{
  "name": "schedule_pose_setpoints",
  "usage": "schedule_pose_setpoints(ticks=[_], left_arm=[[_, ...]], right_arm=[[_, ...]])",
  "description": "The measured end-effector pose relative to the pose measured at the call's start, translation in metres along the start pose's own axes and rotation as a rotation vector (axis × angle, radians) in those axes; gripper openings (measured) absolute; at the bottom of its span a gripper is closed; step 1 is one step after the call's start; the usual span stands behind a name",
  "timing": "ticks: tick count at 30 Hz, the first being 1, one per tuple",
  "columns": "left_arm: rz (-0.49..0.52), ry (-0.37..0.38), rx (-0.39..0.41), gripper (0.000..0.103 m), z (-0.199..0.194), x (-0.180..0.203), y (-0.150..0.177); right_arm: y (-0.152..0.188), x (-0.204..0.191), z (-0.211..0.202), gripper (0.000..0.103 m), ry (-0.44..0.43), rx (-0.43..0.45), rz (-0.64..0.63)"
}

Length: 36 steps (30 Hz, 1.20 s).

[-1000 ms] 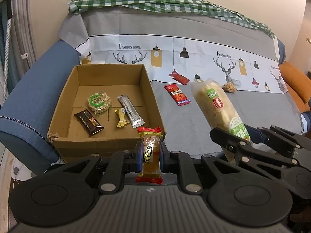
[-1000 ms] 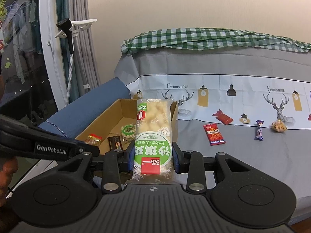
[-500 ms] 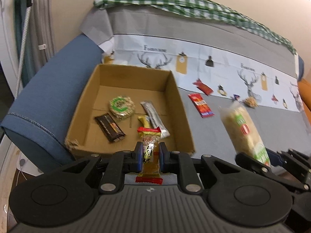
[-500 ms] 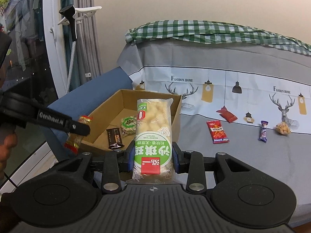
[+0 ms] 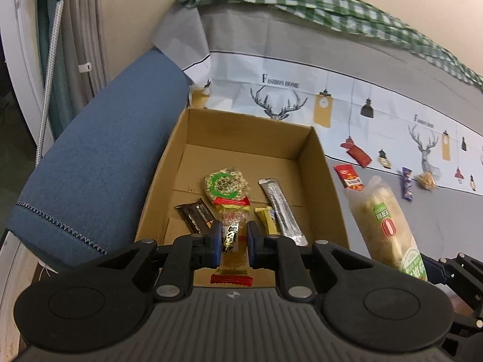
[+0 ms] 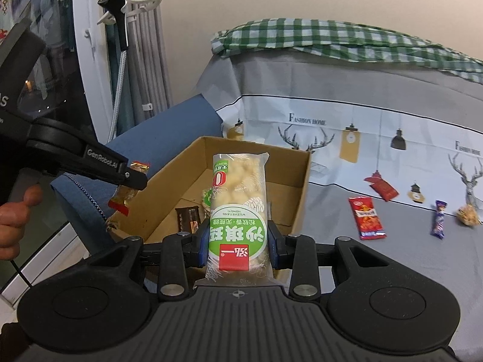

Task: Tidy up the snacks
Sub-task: 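Carry the orange cake pack and bread roll over the box with both tools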

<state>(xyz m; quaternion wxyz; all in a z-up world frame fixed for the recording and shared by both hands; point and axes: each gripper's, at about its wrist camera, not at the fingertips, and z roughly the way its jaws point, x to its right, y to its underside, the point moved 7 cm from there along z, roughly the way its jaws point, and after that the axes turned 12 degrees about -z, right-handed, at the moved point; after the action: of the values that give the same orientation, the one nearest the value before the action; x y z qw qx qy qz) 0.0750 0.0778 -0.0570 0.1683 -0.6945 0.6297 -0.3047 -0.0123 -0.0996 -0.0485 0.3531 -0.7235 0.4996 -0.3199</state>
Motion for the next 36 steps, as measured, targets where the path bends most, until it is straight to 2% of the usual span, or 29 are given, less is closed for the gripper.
schedule_pose_setpoints(ticks=[7, 21, 36], left_arm=[[-0.003, -0.030, -0.038, 0.018, 0.040, -0.009, -0.013], [0.002, -0.082, -0.146, 0.018, 0.115, -0.021, -0.010], [0.013, -0.108, -0.200, 0.018, 0.151, -0.028, -0.002]], right_arm=[[-0.008, 0.006, 0.046, 0.038, 0.002, -0.034, 0.007], [0.006, 0.019, 0.120, 0.038, -0.009, -0.133, 0.030], [0.024, 0.020, 0.158, 0.038, -0.020, -0.196, 0.045]])
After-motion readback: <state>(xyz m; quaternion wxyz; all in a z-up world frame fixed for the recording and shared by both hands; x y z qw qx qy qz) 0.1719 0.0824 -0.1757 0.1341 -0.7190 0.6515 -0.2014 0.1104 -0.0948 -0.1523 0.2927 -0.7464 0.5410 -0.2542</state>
